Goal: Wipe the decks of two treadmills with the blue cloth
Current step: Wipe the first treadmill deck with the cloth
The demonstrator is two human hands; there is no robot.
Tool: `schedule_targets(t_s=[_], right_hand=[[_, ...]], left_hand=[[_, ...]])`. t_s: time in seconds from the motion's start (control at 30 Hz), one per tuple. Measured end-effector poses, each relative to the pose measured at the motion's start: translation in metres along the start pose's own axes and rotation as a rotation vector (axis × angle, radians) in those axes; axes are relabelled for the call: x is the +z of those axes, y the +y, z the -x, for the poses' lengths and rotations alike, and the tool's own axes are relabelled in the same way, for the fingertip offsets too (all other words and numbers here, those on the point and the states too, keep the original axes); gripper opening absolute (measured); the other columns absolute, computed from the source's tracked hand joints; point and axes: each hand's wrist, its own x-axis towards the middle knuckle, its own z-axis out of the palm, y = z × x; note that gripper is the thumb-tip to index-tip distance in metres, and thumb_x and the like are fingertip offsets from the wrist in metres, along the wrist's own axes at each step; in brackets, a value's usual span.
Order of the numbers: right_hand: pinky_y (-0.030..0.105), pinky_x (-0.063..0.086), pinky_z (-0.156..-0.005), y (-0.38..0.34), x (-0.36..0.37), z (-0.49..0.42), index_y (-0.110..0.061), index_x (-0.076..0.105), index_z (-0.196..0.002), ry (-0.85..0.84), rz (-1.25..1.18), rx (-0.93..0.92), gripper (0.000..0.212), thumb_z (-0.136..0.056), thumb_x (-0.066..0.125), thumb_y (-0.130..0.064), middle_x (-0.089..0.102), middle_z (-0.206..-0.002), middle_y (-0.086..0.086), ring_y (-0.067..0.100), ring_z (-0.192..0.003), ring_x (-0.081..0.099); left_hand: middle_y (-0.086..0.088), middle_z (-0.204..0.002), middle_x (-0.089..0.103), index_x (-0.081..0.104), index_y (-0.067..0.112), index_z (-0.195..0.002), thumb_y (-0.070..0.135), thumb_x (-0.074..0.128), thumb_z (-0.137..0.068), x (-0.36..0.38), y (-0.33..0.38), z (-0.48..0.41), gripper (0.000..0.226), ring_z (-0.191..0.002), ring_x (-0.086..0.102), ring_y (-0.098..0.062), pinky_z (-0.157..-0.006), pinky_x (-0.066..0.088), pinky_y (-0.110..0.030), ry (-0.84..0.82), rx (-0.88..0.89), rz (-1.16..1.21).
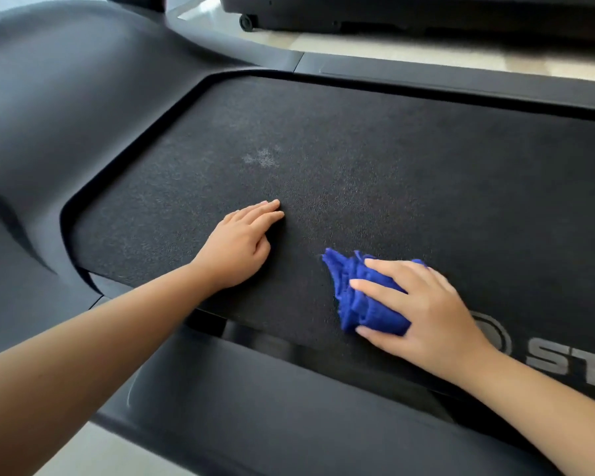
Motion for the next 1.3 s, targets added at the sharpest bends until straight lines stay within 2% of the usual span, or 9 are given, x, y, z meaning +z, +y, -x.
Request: schedule_targets(t_s=[0.13,0.27,0.47,0.53,0.67,0.9,0.97,1.13,1.3], right_hand=[[0.047,0.043,-0.089,0.01,-0.012,0.024,-0.031,0.061,-0.115,0.024,0.019,0.062,0.049,-0.073,0.059,-0.055,0.059,-0.125,0.0,0.019,-0.11,0.053],[0.05,0.044,-0.084,-0.024,0.008,0.001,-0.031,0.067,-0.109,0.022,0.043,0.044,0.049,-0.07,0.058,-0.06,0.062,-0.121,0.001,0.026,-0.104,0.059],[0.054,0.045,-0.084,-0.09,0.048,-0.048,-0.033,0.07,-0.102,-0.054,0.028,0.056,0.051,-0.068,0.045,-0.062,0.064,-0.116,0.001,0.027,-0.098,0.062],[0.056,0.046,-0.084,-0.083,0.047,-0.042,-0.031,0.07,-0.105,-0.083,0.006,0.033,0.052,-0.069,0.046,-0.061,0.063,-0.118,0.001,0.028,-0.101,0.061],[0.053,0.046,-0.084,-0.051,0.032,-0.023,-0.031,0.068,-0.11,-0.061,0.007,-0.021,0.053,-0.07,0.05,-0.062,0.061,-0.122,0.0,0.026,-0.105,0.06],[0.053,0.049,-0.081,0.005,0.043,-0.087,-0.031,0.071,-0.104,0.06,0.067,0.104,0.055,-0.067,0.047,-0.064,0.065,-0.115,0.0,0.026,-0.097,0.063],[0.054,0.046,-0.085,0.03,0.048,-0.121,-0.032,0.069,-0.108,0.037,0.091,0.167,0.057,-0.067,0.047,-0.066,0.063,-0.118,0.0,0.027,-0.101,0.06],[0.044,0.026,-0.103,0.082,0.058,-0.204,-0.04,0.05,-0.131,-0.141,0.12,0.317,0.056,-0.079,0.057,-0.062,0.04,-0.141,-0.009,0.021,-0.127,0.035],[0.055,0.039,-0.09,0.071,0.062,-0.187,-0.029,0.068,-0.11,0.022,0.099,0.191,0.051,-0.073,0.052,-0.059,0.061,-0.12,0.002,0.029,-0.105,0.057]], left_hand=[[0.0,-0.144,0.04,0.049,0.012,-0.131,0.03,0.018,-0.077,0.001,0.001,0.0,0.065,-0.135,0.033,-0.02,-0.109,0.022,-0.035,0.021,-0.005,0.022],[0.0,-0.145,0.039,0.049,0.011,-0.132,0.022,0.026,-0.081,0.0,0.0,0.001,0.057,-0.135,0.032,-0.02,-0.11,0.021,-0.034,0.014,-0.031,0.029],[-0.002,-0.144,0.041,0.05,0.01,-0.13,0.038,0.017,-0.077,-0.002,-0.004,0.003,0.068,-0.134,0.034,-0.02,-0.111,0.024,-0.036,-0.007,-0.033,0.033],[-0.002,-0.143,0.041,0.051,0.01,-0.13,0.038,0.018,-0.078,-0.002,-0.004,0.002,0.068,-0.133,0.035,-0.021,-0.111,0.024,-0.036,-0.007,-0.029,0.021],[-0.005,-0.145,0.039,0.049,0.009,-0.131,0.037,0.017,-0.079,-0.002,-0.003,-0.004,0.068,-0.134,0.033,-0.025,-0.108,0.027,-0.049,-0.01,0.019,-0.073],[0.001,-0.156,0.01,0.02,0.02,-0.146,0.037,0.035,-0.097,0.003,-0.016,-0.067,0.054,-0.143,0.004,-0.016,-0.113,0.006,-0.042,-0.077,-0.167,-0.103],[0.003,-0.156,0.007,0.018,0.023,-0.147,0.046,0.029,-0.094,0.007,-0.02,-0.078,0.058,-0.143,0.001,-0.014,-0.113,0.004,-0.042,-0.086,-0.178,-0.096],[0.008,-0.155,0.007,0.02,0.027,-0.146,0.062,0.005,-0.074,0.01,-0.023,-0.077,0.082,-0.142,0.001,-0.011,-0.113,0.004,-0.043,-0.056,-0.173,-0.084],[0.01,-0.155,0.006,0.021,0.027,-0.146,0.06,0.011,-0.078,0.007,-0.021,-0.077,0.076,-0.141,-0.001,-0.008,-0.113,0.004,-0.043,-0.063,-0.171,-0.041]])
